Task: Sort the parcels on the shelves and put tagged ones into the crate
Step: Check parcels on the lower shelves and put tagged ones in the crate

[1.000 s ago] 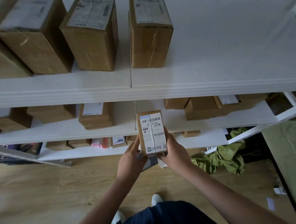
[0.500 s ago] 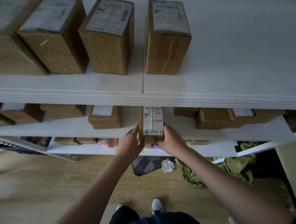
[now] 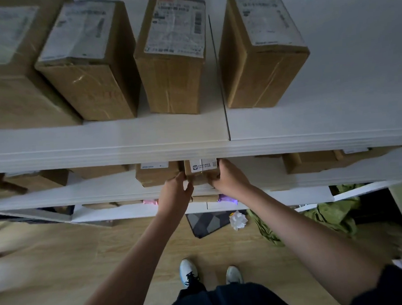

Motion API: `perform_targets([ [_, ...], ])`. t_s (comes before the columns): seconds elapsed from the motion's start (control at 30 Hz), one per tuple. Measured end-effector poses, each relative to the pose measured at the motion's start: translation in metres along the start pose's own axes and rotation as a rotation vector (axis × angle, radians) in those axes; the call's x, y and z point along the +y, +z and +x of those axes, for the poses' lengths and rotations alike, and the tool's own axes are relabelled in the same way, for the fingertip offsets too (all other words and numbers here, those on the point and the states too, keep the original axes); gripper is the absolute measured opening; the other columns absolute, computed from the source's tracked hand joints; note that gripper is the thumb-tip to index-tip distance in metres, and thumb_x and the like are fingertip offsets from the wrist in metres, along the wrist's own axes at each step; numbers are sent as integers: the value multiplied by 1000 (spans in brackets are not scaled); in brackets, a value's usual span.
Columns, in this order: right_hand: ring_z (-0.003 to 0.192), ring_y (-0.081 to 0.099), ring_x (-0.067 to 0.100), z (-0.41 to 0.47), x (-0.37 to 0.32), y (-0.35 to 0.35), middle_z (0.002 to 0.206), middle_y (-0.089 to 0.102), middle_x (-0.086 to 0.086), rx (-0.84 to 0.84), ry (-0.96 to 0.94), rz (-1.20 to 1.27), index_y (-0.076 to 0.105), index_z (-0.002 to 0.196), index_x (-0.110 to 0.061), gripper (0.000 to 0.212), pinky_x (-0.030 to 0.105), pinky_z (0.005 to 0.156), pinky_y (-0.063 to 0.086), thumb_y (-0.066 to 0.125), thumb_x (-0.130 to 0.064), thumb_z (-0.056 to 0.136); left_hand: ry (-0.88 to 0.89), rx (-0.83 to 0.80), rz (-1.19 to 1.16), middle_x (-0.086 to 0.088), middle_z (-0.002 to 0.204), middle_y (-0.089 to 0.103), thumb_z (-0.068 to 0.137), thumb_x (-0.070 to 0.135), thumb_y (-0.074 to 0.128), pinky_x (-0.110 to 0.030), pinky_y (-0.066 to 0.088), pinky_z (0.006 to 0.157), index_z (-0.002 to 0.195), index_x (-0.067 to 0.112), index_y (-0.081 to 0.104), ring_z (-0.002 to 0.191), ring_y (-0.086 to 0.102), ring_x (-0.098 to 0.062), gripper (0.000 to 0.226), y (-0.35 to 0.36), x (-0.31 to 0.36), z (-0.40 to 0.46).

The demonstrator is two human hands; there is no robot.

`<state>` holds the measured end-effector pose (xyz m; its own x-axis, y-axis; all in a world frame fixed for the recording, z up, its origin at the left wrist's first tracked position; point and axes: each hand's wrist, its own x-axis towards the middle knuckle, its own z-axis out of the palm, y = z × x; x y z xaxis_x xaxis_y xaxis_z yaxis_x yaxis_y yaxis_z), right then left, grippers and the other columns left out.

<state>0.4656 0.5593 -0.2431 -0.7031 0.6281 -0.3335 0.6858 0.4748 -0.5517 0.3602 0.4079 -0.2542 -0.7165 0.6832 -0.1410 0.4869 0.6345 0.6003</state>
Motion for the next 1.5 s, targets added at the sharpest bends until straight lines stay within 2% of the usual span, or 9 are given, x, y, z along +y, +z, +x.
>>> perform_targets([
  [0.17,90,63,23,3,-5,3,101,62,0,8,-11,-13,52,108,-18,40,39,78,55,69,-44,83,-32,66,-7,-3,86,75,92,21,64,-31,55,57,110,14,73,61,66,-19,21,-1,-8,3],
  [0.37,95,62,17,-23,34,-9,134,52,-6,-36,-100,4,30,152,-23,73,35,81,52,66,-38,91,-108,52,98,0,107,75,96,26,59,-26,51,74,119,13,70,92,70,-17,29,14,0,-35],
  [0.6,106,62,22,-52,124,-56,142,51,2,9,-19,-58,26,155,-19,71,38,87,53,59,-39,95,-51,7,84,0,100,75,93,25,59,-23,51,67,113,18,71,78,69,-12,24,71,57,-51],
  [0.77,117,60,34,-50,160,-90,148,44,19,-2,-1,-251,16,158,-6,81,39,85,53,59,-37,97,76,-11,120,-3,120,69,93,28,62,-35,58,82,129,16,62,97,69,-21,39,104,107,-33],
  [0.9,100,66,32,-43,169,-107,129,60,18,55,-2,-305,14,157,0,84,32,65,42,61,-34,95,83,-55,193,-6,126,64,91,31,63,-38,56,83,137,16,54,103,66,-26,49,113,129,-11],
  [1.07,102,65,32,-33,168,-113,135,55,20,50,60,-223,11,156,3,88,32,69,45,65,-31,95,77,-110,237,-9,131,60,89,33,65,-41,56,85,141,15,48,109,63,-30,57,114,137,12],
  [1.3,101,63,31,-3,160,-122,95,57,6,47,164,-114,53,103,-9,33,30,70,40,63,-39,94,105,-215,199,-20,121,62,94,30,61,-40,50,88,133,6,52,107,59,-38,47,114,161,58],
  [1.4,109,62,30,-1,156,-124,113,67,8,92,130,-55,60,114,-8,35,29,77,40,62,-37,95,150,-222,71,-17,113,64,95,22,59,-35,47,87,123,7,60,104,59,-33,31,114,171,66],
  [1.5,96,64,29,-5,154,-127,102,69,8,139,136,12,62,103,-8,28,30,74,45,63,-33,93,171,-174,15,-17,110,66,93,22,62,-41,50,88,121,7,60,101,61,-35,32,116,171,60],
])
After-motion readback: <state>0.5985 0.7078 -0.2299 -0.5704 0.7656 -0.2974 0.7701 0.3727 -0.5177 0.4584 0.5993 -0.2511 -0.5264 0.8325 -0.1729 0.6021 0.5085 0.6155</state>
